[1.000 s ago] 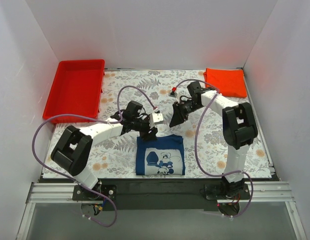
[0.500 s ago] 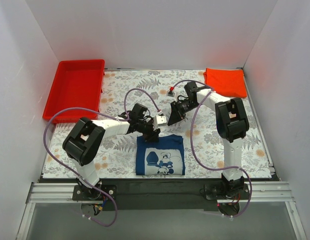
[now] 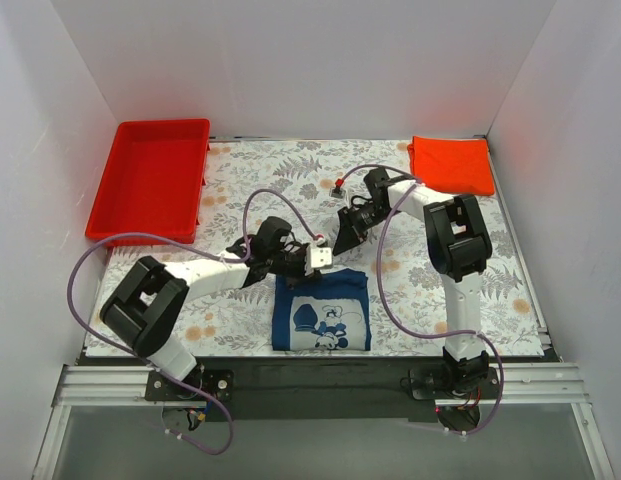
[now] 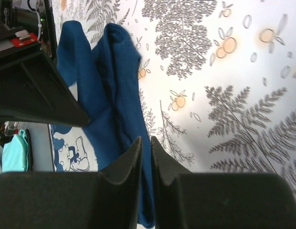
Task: Fold and stack the t-shirts
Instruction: Fold the tshirt
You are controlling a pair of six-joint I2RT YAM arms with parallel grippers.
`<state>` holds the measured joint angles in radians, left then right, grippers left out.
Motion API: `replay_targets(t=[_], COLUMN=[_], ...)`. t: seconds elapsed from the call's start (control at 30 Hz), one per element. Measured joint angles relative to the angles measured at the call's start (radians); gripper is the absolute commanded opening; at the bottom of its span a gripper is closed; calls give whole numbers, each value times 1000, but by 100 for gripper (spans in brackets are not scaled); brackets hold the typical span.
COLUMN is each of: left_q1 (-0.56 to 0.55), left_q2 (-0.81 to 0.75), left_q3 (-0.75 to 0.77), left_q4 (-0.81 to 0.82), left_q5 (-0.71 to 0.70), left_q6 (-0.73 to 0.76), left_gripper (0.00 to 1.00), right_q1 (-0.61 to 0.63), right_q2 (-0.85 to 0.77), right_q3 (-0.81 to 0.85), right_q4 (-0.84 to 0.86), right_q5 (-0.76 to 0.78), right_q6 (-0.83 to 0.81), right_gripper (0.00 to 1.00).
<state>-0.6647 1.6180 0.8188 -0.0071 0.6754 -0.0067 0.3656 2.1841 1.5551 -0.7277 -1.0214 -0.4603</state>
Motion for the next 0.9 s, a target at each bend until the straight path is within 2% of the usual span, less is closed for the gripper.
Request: replay_targets(t=[0.2,0.43,0.67,0.9], left_q1=[-57,-81,-96,-98], left_q2=[-131,-180,-265,-272], left_q3=[-133,-226,-292,-319], left_q4=[80,192,290,388], left_q5=[-40,-97,-120,-157], left_q6=[100,173,241,278], left_gripper=[0,0,0,0], right_q1=[60,142,150,145], right_q2=[6,45,100,117], right_q3=[1,-1,-1,-1], right_q4=[-4,-10,-46,-68], right_q5=[-13,-10,-36,-70], right_q6=[-41,-106,-156,-178], right_gripper=[15,13,10,10])
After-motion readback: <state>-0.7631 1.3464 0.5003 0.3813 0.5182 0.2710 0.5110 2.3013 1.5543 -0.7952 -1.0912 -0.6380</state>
